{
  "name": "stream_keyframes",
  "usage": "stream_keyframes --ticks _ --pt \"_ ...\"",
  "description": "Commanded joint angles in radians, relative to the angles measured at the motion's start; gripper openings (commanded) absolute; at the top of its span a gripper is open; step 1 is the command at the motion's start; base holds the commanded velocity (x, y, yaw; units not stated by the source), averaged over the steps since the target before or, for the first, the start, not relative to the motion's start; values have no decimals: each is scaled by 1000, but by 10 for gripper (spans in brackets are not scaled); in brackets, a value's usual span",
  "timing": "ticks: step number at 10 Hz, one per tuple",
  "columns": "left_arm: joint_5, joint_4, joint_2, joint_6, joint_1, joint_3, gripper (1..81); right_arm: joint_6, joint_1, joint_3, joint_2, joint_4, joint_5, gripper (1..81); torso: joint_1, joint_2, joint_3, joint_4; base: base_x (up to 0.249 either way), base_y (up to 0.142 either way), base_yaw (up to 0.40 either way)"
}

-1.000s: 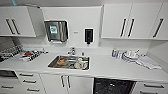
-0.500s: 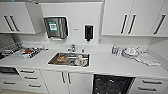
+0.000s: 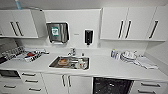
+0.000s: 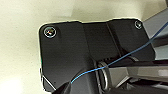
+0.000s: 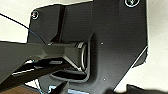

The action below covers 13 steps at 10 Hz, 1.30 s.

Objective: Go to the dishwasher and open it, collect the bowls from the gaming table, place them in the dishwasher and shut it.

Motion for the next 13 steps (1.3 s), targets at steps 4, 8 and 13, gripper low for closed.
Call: stream_keyframes --ticks 4,8,13 --pt "46 -3 0 -2 -40 -2 811 3 42 -2 -7 -10 -40 811 -11 36 64 0 0 0 0" --pt "46 -3 0 -2 -40 -2 811 -1 13 -7 6 37 -46 811 -14 42 73 0 0 0 0" --pt "44 -3 -3 -2 -43 -3 811 -708 5 -81 66 704 -41 811 -14 42 74 0 0 0 0"
